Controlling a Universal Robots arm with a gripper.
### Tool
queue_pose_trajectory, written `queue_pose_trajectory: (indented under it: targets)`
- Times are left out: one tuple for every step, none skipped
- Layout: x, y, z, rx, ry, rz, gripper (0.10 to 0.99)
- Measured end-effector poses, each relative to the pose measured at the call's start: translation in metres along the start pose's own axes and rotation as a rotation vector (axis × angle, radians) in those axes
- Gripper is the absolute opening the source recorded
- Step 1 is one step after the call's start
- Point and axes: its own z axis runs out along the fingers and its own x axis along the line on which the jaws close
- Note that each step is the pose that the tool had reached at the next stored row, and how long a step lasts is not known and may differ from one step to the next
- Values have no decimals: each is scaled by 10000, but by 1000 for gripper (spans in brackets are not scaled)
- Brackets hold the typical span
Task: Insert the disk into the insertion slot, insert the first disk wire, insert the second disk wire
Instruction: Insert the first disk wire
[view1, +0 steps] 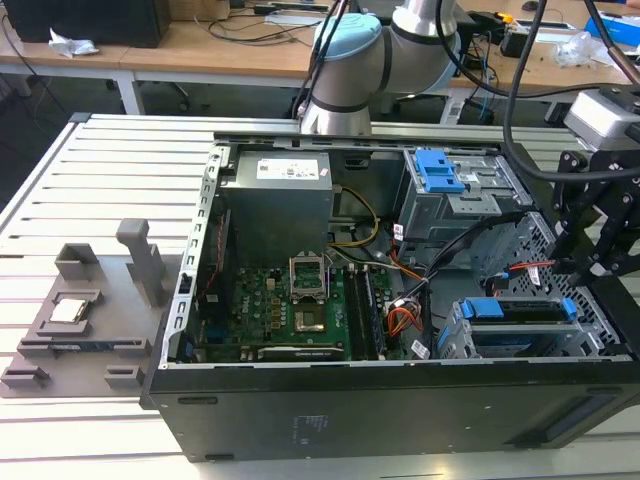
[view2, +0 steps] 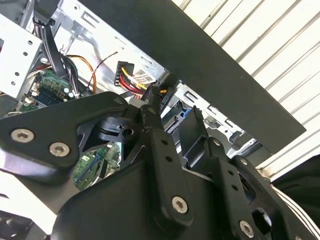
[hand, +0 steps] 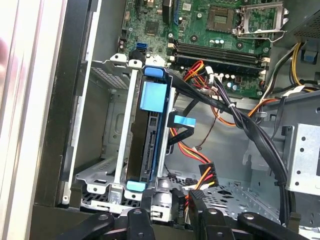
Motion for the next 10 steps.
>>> queue_pose_trajectory:
  targets:
    - [0,0,0,0,0,0,420]
    - [0,0,0,-1,0,0,341]
    - [0,0,-1,-2,2,0,275]
    - [0,0,-2,-1,5,0,224]
    - [0,0,-2,-1,5,0,173]
    - [0,0,-2,-1,5,0,165]
    - [0,0,0,0,3,0,165]
    - [0,0,0,-1,3,0,165]
    - [0,0,0,-1,3,0,165]
    - [0,0,0,-1,3,0,165]
